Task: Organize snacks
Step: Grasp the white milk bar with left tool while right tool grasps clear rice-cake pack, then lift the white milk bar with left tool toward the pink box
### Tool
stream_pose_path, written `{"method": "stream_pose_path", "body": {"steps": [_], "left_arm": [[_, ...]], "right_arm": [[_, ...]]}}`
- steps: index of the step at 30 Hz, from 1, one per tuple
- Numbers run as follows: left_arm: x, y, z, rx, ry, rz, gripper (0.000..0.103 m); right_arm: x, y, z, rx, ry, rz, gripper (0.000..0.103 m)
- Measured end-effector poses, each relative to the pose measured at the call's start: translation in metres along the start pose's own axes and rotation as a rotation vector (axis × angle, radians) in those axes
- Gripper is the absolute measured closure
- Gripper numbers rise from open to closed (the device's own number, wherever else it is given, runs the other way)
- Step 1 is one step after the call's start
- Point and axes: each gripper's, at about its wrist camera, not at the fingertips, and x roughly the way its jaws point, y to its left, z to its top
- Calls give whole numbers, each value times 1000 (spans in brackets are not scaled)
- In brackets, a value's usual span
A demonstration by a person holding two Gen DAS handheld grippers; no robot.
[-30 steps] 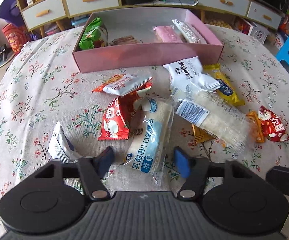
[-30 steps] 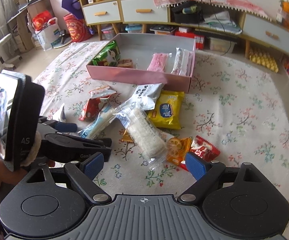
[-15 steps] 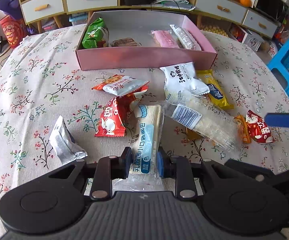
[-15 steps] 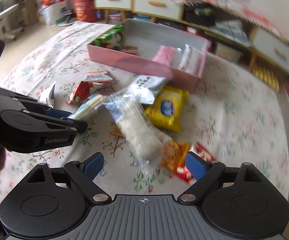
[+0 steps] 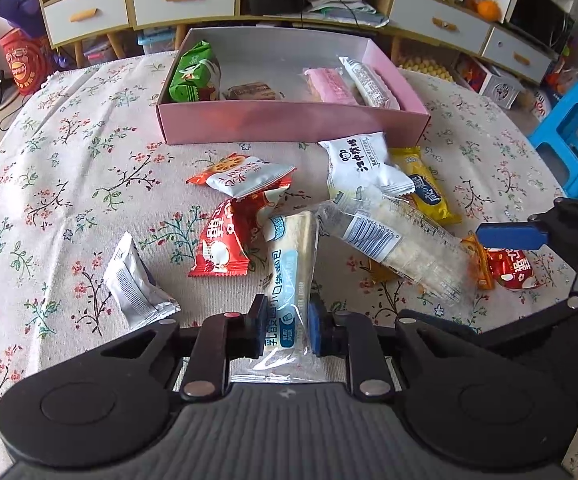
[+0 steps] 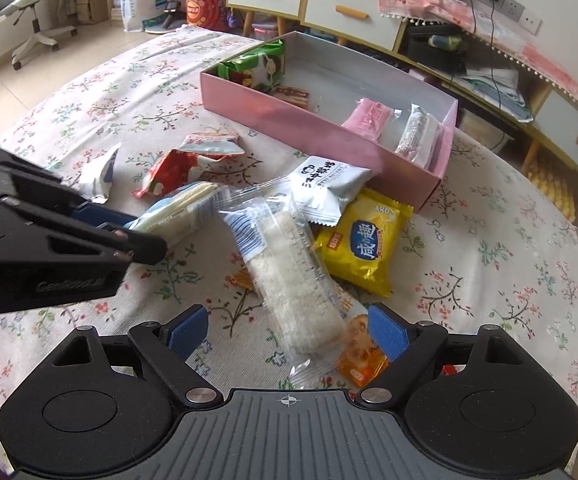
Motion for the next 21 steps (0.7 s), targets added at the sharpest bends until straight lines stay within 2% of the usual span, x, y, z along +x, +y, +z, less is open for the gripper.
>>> {"method": "stream_pose_path", "body": {"steps": [1,6,9,12,21], "left_arm": [[0,0,0,-1,1,-1,85],[-2,1,1,-14,-2,-14,85],[-6,1,2,-18,-12,-32,85],[-8,0,2,-17,-22,-40,85],[-14,4,5,-41,-41,-80,86]], "right_arm": [[2,-1,1,1,5,5,20],[6,-4,1,21,28,2,54],[4,-9,2,67,28,26,65],[3,-12,3,101,31,31,69],[-11,-25,3,255,21,81,72]]}}
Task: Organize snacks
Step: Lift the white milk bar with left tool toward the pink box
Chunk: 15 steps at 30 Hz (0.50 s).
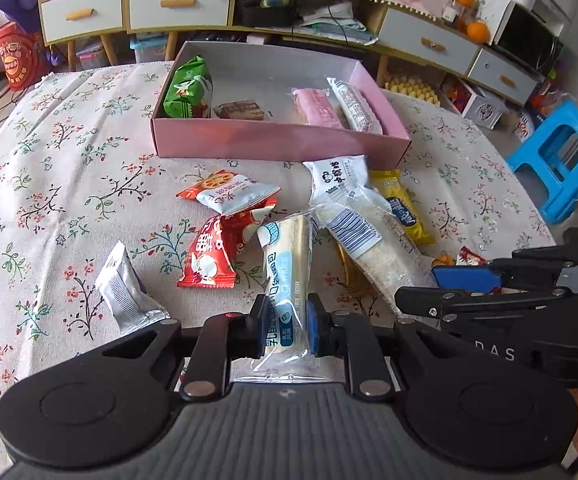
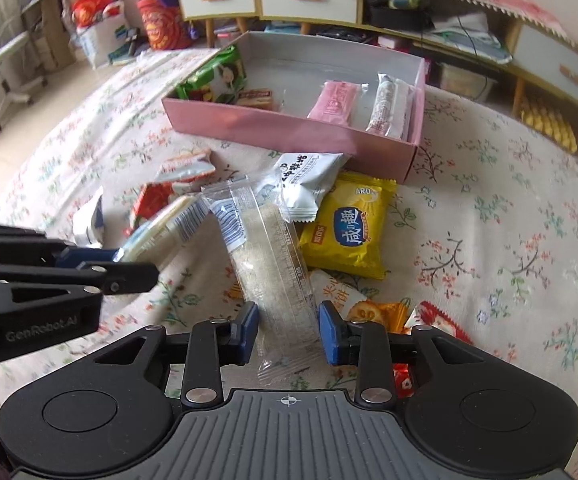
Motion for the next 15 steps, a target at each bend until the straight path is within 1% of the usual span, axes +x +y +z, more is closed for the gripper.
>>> {"method": "stream_pose_path", "body": {"steps": [6,9,13,15], "left_arm": [[-12,1,4,-15,-42,-46,86],[-15,0,5,-13,-58,-46,86],[-16,2,6,-25,-62,-52,86],[-18,2,7,-24,-68,-58,86]], "right_arm": [[-18,-8,0,83,-41,42,72],[-25,-12,1,111,-65,53,72],[-28,-16,0,139,-75,57,74],[-29,-17,-1,142,-77,54,77]]}}
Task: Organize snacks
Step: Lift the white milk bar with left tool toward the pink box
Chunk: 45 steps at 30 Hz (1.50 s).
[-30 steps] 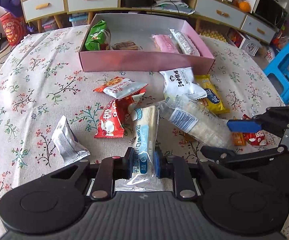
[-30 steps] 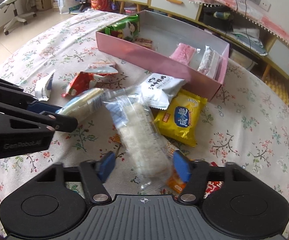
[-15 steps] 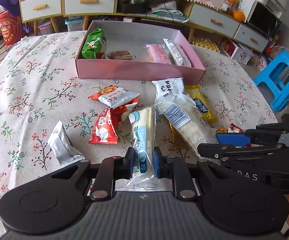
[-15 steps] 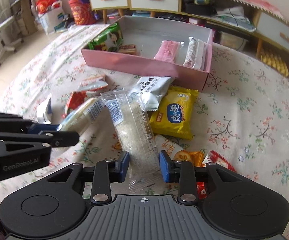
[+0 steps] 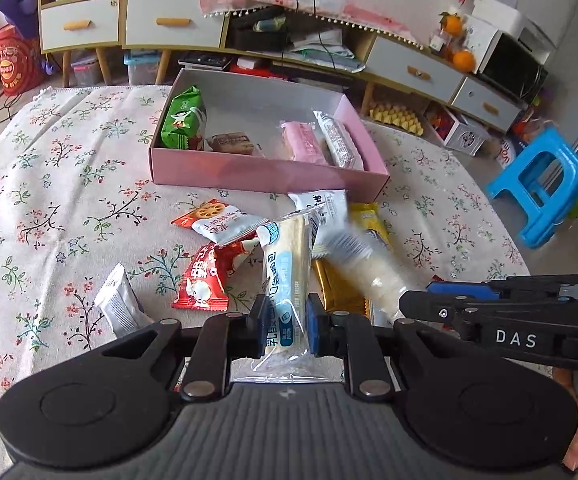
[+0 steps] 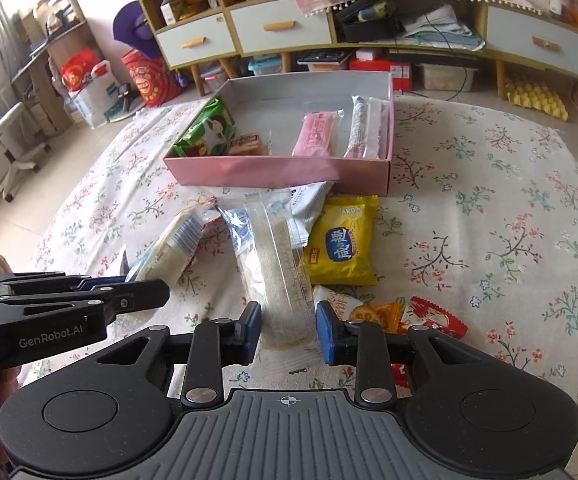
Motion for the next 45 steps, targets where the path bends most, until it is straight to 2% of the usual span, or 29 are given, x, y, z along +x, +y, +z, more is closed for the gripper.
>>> {"method": "stream_pose_path", "body": {"steps": [19,35,40,45], "left_arm": [[-7,7,3,-34,-26,-8,86],[-11,8,5,-41,-50,-14,86],[-13,20,15,-114,-66,-31,86],[-19,35,24,-175,-99,-31,86]], "right_arm": [[-16,-12,-1,113,-28,26,80],[-37,-26,4,207,-105,64,81],[-42,-29,7,197,-137,30,81],[-46,-38,10,231,-156,36,81]]}}
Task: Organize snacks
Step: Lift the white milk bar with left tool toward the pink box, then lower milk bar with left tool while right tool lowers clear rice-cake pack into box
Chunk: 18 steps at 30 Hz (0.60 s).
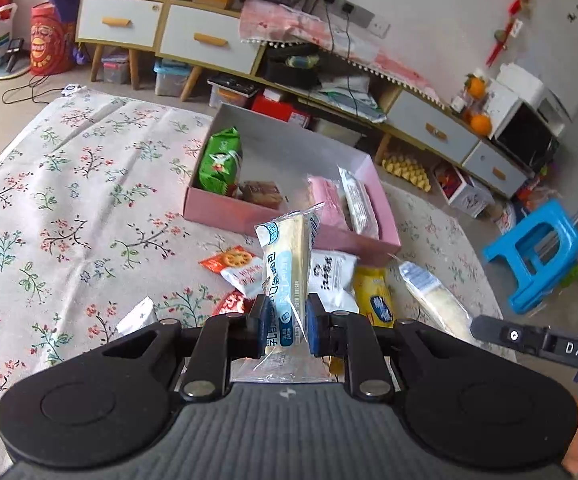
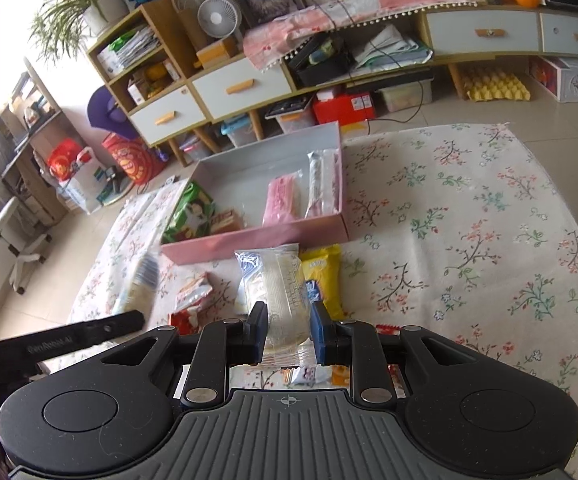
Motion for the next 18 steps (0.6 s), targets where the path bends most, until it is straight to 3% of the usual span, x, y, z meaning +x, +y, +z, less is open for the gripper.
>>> {"method": "stream_pose_path", "body": {"steps": [18], "left_arm": [[12,-8,18,18,-16,27,86]], "right_arm": [[1,-7,24,53,-49,30,81]]}}
